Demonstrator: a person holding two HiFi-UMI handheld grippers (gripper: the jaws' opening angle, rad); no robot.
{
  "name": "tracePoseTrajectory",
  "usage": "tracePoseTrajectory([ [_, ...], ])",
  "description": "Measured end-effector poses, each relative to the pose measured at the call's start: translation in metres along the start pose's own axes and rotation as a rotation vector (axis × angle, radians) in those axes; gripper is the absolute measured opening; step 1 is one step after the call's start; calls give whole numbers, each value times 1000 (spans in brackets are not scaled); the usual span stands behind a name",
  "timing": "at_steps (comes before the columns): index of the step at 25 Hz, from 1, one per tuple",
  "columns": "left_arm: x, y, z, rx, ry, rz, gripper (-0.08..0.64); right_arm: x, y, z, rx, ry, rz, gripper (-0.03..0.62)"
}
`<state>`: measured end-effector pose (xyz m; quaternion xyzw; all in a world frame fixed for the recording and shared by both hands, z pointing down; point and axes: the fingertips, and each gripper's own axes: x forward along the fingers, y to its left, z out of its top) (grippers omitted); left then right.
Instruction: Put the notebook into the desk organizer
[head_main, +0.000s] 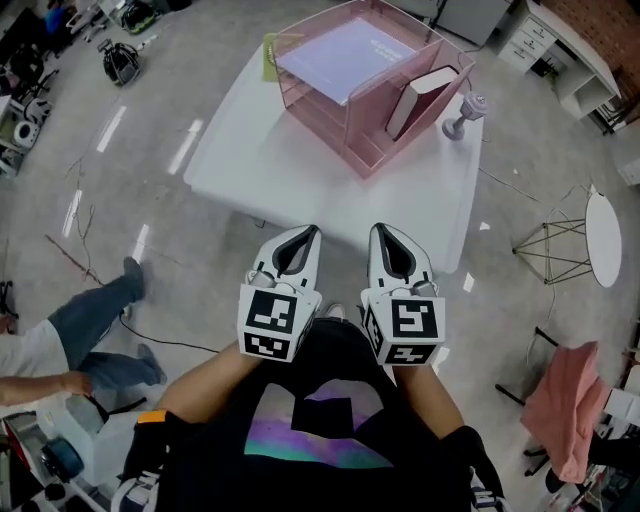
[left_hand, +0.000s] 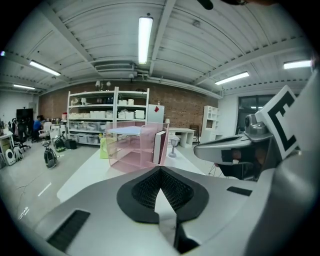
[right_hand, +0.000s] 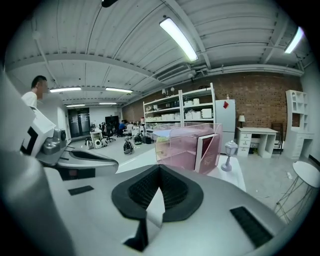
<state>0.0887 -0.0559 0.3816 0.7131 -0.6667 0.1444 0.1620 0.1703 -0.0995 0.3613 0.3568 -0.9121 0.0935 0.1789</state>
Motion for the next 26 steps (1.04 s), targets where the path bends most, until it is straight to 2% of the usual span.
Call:
tracePoseTrajectory([
  [8, -4, 13, -9, 12, 5, -11, 9, 3, 6, -10, 28, 10, -42, 15],
  [26, -9, 15, -6, 15, -13, -19, 9, 2, 13, -12, 21, 13, -46, 15],
])
